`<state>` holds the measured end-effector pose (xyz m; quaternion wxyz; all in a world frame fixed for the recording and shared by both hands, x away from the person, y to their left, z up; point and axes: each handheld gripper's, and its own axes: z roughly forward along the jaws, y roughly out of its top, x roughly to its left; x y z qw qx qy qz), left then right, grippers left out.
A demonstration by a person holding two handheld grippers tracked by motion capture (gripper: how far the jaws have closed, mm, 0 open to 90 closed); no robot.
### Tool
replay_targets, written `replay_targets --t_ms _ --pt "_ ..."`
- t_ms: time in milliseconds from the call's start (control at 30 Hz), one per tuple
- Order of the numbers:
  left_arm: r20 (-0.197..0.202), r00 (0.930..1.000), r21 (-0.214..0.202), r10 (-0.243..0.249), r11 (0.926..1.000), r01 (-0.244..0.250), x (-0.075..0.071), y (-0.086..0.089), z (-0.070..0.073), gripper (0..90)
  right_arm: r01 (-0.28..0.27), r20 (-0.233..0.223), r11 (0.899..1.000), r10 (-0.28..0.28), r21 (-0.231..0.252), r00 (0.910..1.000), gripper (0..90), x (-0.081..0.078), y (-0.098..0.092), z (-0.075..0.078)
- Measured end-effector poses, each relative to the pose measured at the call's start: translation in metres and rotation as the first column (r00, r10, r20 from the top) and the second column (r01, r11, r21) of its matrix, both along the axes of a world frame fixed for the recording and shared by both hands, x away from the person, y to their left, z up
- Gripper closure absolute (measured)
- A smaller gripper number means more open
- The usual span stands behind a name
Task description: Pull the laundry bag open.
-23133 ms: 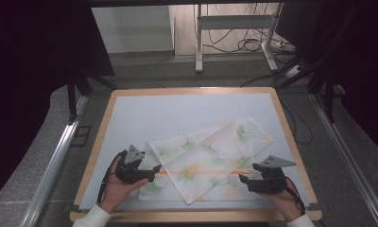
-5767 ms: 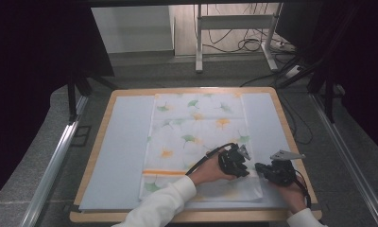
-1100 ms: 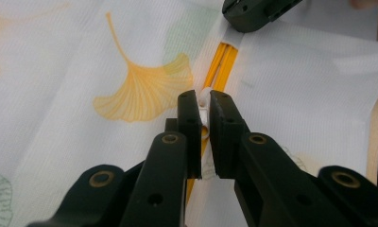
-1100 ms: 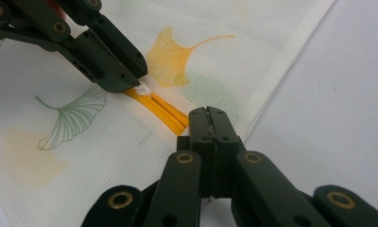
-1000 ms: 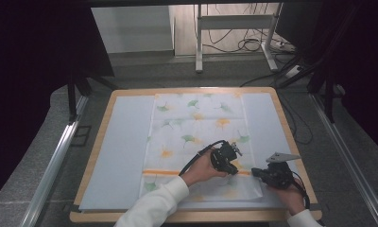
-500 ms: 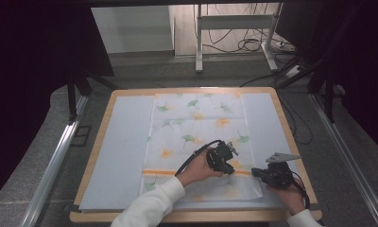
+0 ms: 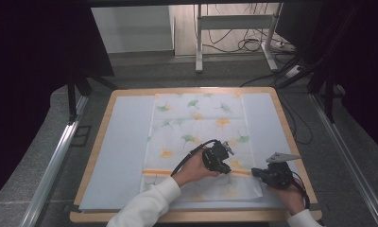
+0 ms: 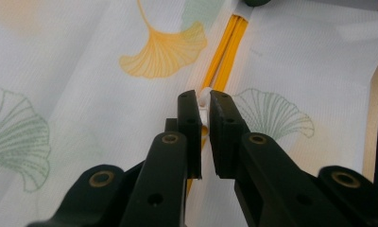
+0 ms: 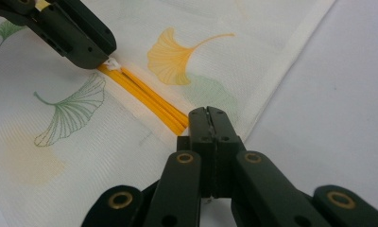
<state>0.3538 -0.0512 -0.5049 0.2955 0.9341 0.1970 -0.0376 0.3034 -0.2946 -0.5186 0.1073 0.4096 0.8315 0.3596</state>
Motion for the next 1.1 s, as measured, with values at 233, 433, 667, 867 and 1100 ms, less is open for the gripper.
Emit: replay_targets --t_ms 233,433,667,867,1100 --pt "0.002 1.0 -0.005 0.009 0.9999 -0.009 -0.001 0.011 0.001 84.2 0.0 0.0 1.0 0.0 -0.001 1.0 89.9 0.0 0.0 0.0" --pt "0.002 0.9998 -0.007 0.017 0.9998 -0.017 -0.002 0.018 0.002 84.2 0.001 0.0 1.0 -0.001 0.0 1.0 89.9 0.0 0.0 0.0" --pt "-0.004 0.9993 -0.02 0.036 0.9991 -0.036 -0.003 0.027 0.0 84.2 0.0 0.0 1.0 0.0 0.0 1.0 89.9 0.0 0.0 0.0" --pt "-0.01 0.9986 -0.023 0.052 0.9984 -0.052 -0.004 0.037 -0.003 84.2 0.0 -0.003 1.0 0.0 0.002 1.0 89.9 0.0 0.0 0.0" --pt "-0.005 0.9979 -0.022 0.064 0.9977 -0.064 -0.007 0.047 -0.005 84.2 0.0 -0.004 1.0 0.0 0.002 1.0 89.9 0.0 0.0 0.0"
